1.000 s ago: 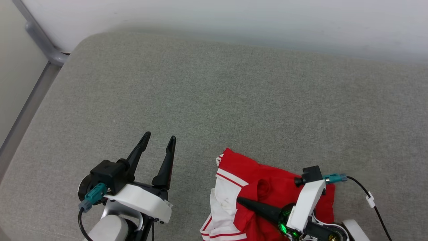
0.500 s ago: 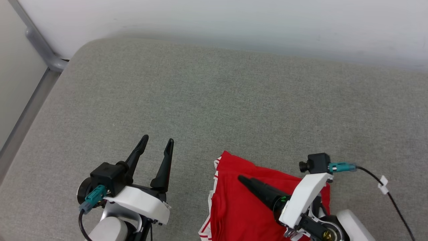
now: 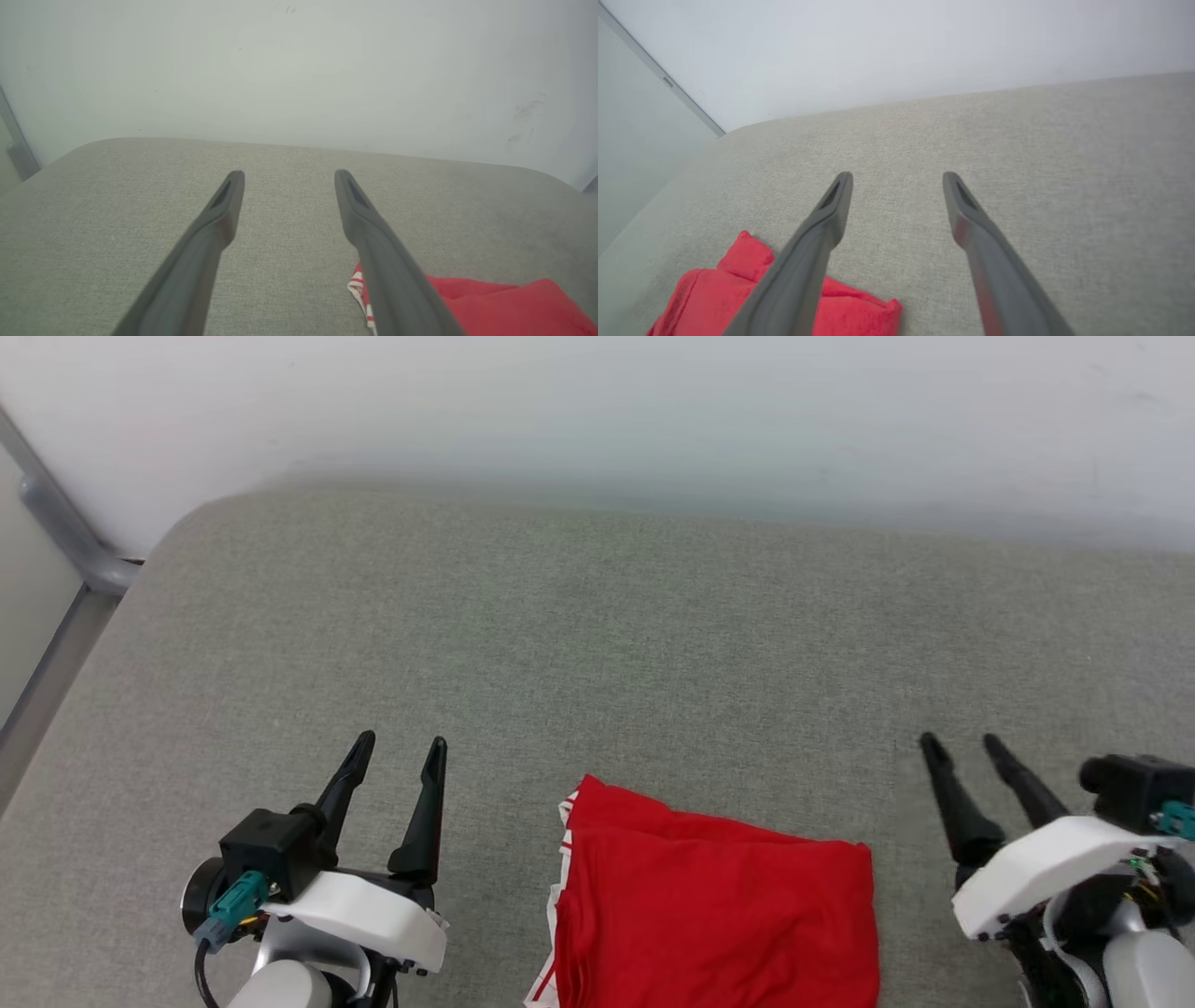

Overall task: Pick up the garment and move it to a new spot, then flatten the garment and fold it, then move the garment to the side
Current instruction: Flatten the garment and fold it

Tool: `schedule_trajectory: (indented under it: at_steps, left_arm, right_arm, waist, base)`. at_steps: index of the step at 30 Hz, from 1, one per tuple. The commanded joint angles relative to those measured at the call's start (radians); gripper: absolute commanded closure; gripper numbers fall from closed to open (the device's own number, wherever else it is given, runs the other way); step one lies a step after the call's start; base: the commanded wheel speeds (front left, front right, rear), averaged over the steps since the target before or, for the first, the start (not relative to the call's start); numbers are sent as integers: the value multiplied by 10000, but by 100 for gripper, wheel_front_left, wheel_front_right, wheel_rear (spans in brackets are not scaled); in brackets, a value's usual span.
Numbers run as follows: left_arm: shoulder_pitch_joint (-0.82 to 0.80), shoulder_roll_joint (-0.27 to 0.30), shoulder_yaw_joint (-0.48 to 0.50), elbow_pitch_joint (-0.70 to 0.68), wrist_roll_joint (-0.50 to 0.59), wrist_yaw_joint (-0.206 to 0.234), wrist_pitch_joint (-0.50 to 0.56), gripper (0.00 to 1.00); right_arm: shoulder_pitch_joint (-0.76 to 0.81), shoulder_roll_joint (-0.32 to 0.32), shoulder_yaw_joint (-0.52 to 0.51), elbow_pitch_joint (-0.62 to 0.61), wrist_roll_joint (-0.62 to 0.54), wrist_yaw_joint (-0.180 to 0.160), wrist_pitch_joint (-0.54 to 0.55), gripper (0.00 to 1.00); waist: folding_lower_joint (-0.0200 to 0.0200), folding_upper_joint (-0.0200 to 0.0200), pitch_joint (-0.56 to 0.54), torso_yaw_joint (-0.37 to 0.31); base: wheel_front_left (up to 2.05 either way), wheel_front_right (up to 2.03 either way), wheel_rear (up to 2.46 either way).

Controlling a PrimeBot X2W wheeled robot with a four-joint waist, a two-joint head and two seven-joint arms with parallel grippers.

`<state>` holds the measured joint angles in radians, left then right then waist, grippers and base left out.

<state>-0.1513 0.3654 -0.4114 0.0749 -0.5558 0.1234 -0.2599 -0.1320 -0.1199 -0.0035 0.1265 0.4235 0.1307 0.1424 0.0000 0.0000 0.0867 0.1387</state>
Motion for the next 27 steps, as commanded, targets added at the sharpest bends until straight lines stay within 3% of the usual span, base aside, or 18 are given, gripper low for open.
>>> schedule_trajectory:
  at_steps: [1, 7, 12, 27]
  left_arm:
    - [109, 29, 76, -18, 5, 59, -62, 0]
    - [301, 73, 266, -34, 41, 177, -66, 0]
    - [590, 88, 474, -63, 141, 267, -67, 0]
    - [1153, 83, 626, 47, 428, 186, -60, 0]
  right_arm:
    - [294, 168, -370, -303, -431, -1, -125, 0]
    - [1186, 519, -1412, -1861, -2167, -3, -987, 0]
    - [1698, 579, -1229, -2435, -2669, -3, -1414, 0]
    - [2821, 705, -1154, -3458, -2635, -3, -1099, 0]
  waist:
    - [0, 0, -71, -117]
    - [0, 0, -258, -415]
    - [0, 0, -450, -637]
    - [0, 0, -950, -814]
  base:
    - [0, 0, 0]
    - [0, 0, 0]
    - [0, 0, 0]
    - [0, 0, 0]
